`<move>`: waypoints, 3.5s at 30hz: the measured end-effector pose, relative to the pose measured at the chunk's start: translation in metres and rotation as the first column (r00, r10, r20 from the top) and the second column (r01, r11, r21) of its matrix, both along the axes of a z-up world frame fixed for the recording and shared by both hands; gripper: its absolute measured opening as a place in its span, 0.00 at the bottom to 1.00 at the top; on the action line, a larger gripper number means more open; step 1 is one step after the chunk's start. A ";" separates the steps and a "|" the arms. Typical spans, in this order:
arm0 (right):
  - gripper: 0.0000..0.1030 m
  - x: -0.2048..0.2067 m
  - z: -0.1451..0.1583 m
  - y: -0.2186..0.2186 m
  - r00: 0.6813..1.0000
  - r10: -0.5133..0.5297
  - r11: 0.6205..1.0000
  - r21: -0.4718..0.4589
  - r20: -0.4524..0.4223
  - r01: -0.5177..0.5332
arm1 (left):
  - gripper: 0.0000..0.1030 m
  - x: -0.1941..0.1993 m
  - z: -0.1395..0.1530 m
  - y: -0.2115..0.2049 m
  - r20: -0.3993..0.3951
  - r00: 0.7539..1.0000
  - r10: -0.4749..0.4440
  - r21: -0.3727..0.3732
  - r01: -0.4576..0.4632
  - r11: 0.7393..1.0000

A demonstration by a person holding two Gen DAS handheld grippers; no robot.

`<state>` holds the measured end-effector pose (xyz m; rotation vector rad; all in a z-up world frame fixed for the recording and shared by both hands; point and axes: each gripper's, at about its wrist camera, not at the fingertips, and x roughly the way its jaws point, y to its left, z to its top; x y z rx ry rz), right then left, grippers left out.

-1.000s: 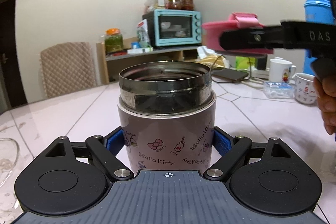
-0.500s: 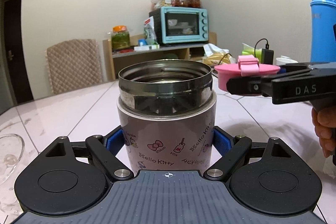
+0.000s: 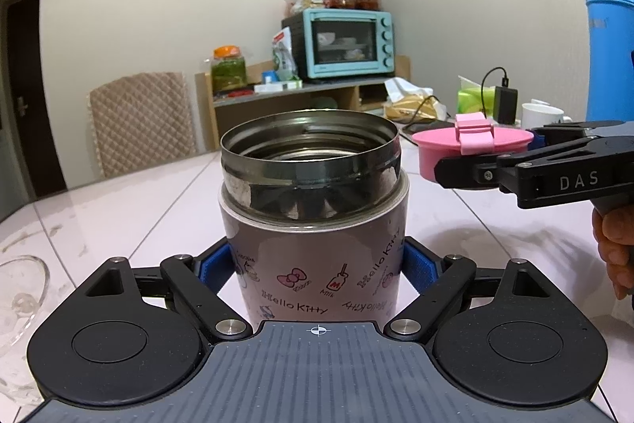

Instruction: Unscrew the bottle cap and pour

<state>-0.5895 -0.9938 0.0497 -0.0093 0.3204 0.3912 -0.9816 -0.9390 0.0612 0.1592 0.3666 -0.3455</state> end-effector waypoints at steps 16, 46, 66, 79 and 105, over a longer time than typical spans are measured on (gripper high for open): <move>0.82 -0.004 -0.004 0.003 1.000 0.003 1.000 -0.015 -0.025 -0.003 | 0.91 0.096 -0.003 0.032 -0.026 1.000 -0.007 0.006 0.007 1.000; 0.83 0.004 -0.024 0.009 0.991 0.002 0.997 -0.079 -0.136 -0.013 | 1.00 0.229 -0.017 0.137 -0.089 0.996 -0.027 0.033 0.030 0.999; 0.83 0.013 -0.027 0.008 0.984 -0.007 0.994 -0.104 -0.176 -0.012 | 1.00 0.336 -0.035 0.167 -0.099 0.994 -0.042 0.044 0.046 0.998; 0.83 0.021 -0.030 0.008 0.978 -0.007 0.993 -0.120 -0.209 -0.019 | 1.00 0.351 -0.037 0.164 -0.106 0.993 -0.057 0.045 0.062 0.997; 0.84 0.024 -0.036 0.008 0.965 -0.008 0.984 -0.175 -0.260 -0.040 | 1.00 0.350 -0.036 0.166 -0.118 0.991 -0.070 0.051 0.077 0.996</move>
